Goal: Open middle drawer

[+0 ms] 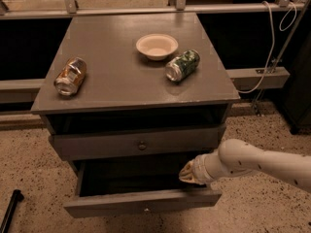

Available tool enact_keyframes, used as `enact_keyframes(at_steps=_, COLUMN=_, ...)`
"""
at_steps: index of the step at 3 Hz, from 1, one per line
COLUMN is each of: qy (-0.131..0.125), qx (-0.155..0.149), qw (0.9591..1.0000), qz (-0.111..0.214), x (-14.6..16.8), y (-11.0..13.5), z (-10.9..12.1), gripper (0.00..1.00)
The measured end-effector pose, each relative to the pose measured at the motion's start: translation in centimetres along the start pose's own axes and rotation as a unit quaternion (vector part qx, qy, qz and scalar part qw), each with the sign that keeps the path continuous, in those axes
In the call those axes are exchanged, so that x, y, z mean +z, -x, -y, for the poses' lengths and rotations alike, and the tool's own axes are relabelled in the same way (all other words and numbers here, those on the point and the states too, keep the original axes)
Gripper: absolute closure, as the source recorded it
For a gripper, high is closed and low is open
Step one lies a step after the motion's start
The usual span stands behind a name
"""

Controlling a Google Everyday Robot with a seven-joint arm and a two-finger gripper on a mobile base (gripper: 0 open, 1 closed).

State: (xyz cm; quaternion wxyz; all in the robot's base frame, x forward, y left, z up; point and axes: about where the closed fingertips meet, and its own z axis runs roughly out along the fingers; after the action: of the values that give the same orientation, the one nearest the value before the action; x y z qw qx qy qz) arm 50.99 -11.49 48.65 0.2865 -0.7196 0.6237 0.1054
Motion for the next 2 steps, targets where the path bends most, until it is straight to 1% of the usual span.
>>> enact_keyframes(at_steps=1, qy=0.02, qx=0.012, qw=0.9996, qz=-0.015, x=2.8, y=-2.0, z=-0.2, gripper=0.94)
enact_keyframes(at_steps=2, qy=0.052, qx=0.017, qw=0.9981, qz=-0.028, x=5.4, y=-3.2, z=-1.7, gripper=0.94)
